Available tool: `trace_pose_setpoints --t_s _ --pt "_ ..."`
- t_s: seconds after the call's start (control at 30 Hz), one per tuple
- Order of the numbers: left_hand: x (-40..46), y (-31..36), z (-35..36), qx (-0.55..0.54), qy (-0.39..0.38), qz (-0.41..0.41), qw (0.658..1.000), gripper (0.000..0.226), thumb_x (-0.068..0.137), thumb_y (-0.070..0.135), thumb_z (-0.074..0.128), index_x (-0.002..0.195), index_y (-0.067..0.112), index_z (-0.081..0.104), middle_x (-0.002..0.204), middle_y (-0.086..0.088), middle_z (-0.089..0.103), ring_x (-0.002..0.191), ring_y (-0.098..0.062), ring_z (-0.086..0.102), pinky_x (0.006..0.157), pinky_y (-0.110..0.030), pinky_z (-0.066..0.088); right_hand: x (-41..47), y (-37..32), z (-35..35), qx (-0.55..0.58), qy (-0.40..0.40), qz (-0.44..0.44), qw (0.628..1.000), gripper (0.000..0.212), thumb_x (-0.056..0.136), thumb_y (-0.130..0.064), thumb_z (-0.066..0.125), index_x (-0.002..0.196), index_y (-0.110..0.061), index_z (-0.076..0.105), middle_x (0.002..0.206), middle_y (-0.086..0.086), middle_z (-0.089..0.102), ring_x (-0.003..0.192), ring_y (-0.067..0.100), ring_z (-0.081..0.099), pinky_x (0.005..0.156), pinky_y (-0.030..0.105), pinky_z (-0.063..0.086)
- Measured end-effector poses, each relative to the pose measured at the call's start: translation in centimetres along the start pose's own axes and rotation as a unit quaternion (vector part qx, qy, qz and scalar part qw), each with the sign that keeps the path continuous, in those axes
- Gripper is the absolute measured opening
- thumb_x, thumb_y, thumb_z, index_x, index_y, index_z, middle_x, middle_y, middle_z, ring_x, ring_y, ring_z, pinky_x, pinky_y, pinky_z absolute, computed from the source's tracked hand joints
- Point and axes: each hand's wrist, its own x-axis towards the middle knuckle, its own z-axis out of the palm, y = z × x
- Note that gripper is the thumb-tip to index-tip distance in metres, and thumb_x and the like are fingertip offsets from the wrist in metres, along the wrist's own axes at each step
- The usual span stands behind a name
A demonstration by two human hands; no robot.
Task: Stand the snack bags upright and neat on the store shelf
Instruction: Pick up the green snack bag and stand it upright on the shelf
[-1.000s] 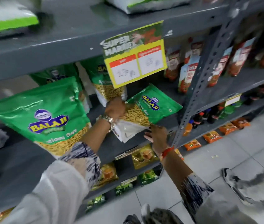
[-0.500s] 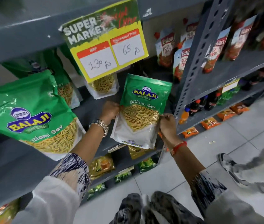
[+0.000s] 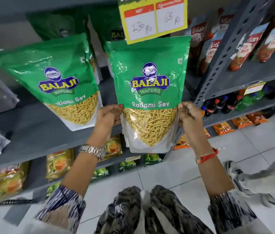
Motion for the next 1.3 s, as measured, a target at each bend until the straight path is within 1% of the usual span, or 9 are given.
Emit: trace_pose_setpoints --t_s 0.1,0.2,0.4,0.67,0.8,0.97,1.03,1.13,1.3 --pt "-1.0 -0.4 -0.8 0.01 0.014 0.023 1.0 0.02 0.089 -0.003 0.046 0.077 0.007 0.058 0.044 0.017 0.061 0.046 0.003 0.056 0.049 -0.013 0.049 -0.7 0.3 0.0 -0.016 -0.027 0.0 1.0 0.011 0.086 -0.035 0.051 0.079 -0.038 0.059 0.089 0.007 0.06 0.089 0.026 0.057 0.085 0.05 0.049" --pt "-0.9 -0.3 -0.7 0.014 0.024 0.045 0.999 0.022 0.087 0.003 0.053 0.07 0.014 0.059 0.053 0.012 0.059 0.052 0.001 0.055 0.055 -0.014 0.051 -0.2 0.4 0.8 -0.011 -0.02 0.001 1.0 0.013 0.087 -0.032 0.048 0.078 -0.036 0.057 0.091 0.009 0.059 0.09 0.028 0.056 0.087 0.059 0.049" --pt "2.7 1.5 -0.1 0.021 0.045 0.093 0.994 0.017 0.085 0.002 0.055 0.073 0.013 0.059 0.076 -0.005 0.056 0.073 -0.013 0.054 0.072 -0.023 0.052 4.1 -0.5 2.9 0.019 0.001 -0.014 1.0 0.011 0.087 -0.034 0.043 0.083 -0.03 0.052 0.091 0.003 0.057 0.095 0.023 0.055 0.093 0.057 0.045" --pt "5.9 3.8 0.7 -0.016 0.068 0.131 0.989 0.024 0.087 0.001 0.051 0.071 0.019 0.051 0.06 0.014 0.059 0.065 -0.002 0.052 0.07 -0.018 0.05 8.8 -2.1 5.6 0.064 -0.019 -0.042 0.997 0.011 0.092 -0.026 0.04 0.086 -0.025 0.048 0.087 -0.001 0.056 0.083 0.009 0.054 0.085 0.04 0.045" --pt "6.2 2.0 0.7 -0.013 0.067 0.112 0.991 0.009 0.087 0.001 0.052 0.093 0.007 0.054 0.076 0.001 0.059 0.068 -0.001 0.057 0.074 -0.021 0.05 9.2 -0.8 5.9 0.05 -0.028 -0.016 0.998 0.02 0.099 -0.014 0.035 0.086 -0.024 0.048 0.084 -0.005 0.054 0.072 -0.002 0.053 0.071 0.021 0.042" --pt "6.2 0.6 0.7 -0.044 -0.012 0.102 0.994 0.028 0.088 0.01 0.053 0.116 0.012 0.049 0.108 0.001 0.062 0.098 -0.008 0.06 0.097 -0.032 0.047 9.4 -0.6 6.0 0.075 -0.072 0.043 0.994 0.016 0.099 -0.033 0.034 0.094 -0.03 0.049 0.103 -0.007 0.056 0.093 0.001 0.053 0.082 0.023 0.042" --pt "6.2 0.2 1.1 -0.062 -0.066 0.061 0.994 0.034 0.092 0.02 0.047 0.126 0.019 0.042 0.118 0.005 0.058 0.105 -0.007 0.057 0.1 -0.033 0.044 9.3 -0.9 6.3 0.082 -0.105 0.058 0.989 0.022 0.099 -0.04 0.028 0.106 -0.032 0.047 0.105 -0.014 0.056 0.094 -0.005 0.052 0.078 0.015 0.044" --pt "6.5 -0.7 1.9 -0.044 -0.11 0.027 0.993 0.028 0.093 0.031 0.043 0.12 0.031 0.045 0.118 0.009 0.059 0.107 -0.006 0.057 0.104 -0.04 0.042 9.0 -1.2 6.6 0.093 -0.131 0.071 0.984 0.03 0.099 -0.042 0.023 0.117 -0.03 0.043 0.1 -0.023 0.054 0.087 -0.012 0.051 0.061 0.004 0.044" --pt "6.4 -0.9 2.7 -0.05 -0.099 0.03 0.993 0.025 0.094 0.028 0.039 0.119 0.027 0.044 0.124 0.0 0.055 0.107 -0.013 0.057 0.107 -0.044 0.039 8.9 -0.7 6.4 0.121 -0.12 0.069 0.983 0.037 0.098 -0.043 0.025 0.124 -0.027 0.046 0.11 -0.016 0.058 0.098 -0.008 0.055 0.076 0.012 0.045"
